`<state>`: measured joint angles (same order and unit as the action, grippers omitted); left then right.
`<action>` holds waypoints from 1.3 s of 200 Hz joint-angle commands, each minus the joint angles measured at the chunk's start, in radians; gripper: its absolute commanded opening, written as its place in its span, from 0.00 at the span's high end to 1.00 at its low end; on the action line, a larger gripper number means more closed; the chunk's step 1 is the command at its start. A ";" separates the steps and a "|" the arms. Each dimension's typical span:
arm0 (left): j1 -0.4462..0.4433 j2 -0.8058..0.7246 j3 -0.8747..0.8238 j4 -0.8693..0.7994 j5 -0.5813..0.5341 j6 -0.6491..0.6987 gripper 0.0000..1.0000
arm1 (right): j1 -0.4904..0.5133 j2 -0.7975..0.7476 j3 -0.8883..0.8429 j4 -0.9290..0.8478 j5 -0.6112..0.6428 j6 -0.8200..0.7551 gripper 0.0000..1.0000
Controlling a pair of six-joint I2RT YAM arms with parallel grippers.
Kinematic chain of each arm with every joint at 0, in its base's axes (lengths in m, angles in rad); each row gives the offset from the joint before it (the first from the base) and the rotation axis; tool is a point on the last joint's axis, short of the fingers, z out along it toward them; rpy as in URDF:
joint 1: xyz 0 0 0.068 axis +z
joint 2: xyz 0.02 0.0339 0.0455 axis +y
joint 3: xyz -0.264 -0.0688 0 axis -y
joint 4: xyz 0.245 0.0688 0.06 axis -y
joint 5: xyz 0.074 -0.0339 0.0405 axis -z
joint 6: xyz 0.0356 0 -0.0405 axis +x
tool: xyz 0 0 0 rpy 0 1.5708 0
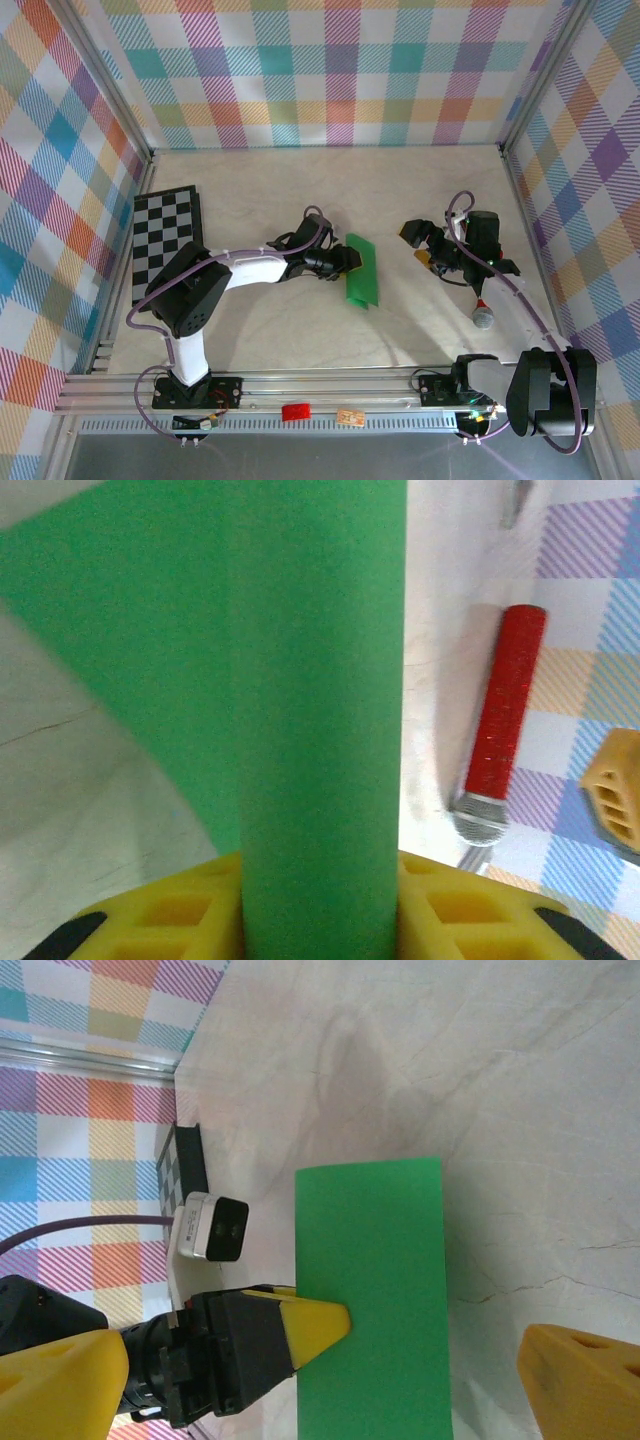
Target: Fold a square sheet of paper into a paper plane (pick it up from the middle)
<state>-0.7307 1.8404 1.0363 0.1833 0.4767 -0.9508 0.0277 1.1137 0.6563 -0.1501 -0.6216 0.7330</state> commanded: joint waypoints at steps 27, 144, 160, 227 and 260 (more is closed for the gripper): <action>0.005 -0.054 -0.026 0.076 0.053 0.002 0.65 | 0.004 0.003 0.014 0.034 -0.031 0.009 0.00; 0.011 0.009 -0.036 -0.146 -0.067 0.130 0.62 | 0.048 0.132 0.075 -0.001 -0.119 0.004 0.02; 0.011 0.011 -0.045 -0.152 -0.084 0.132 0.62 | 0.066 0.143 0.099 -0.064 -0.049 -0.003 0.01; 0.011 0.001 -0.055 -0.221 -0.141 0.186 0.57 | 0.095 0.178 0.160 -0.217 0.142 0.008 0.01; 0.012 -0.035 -0.044 -0.287 -0.182 0.248 0.48 | 0.097 0.234 0.161 -0.189 0.028 -0.001 0.01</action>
<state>-0.7296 1.8404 0.9905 -0.0097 0.3492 -0.7631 0.1181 1.3014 0.7967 -0.3302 -0.5274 0.7471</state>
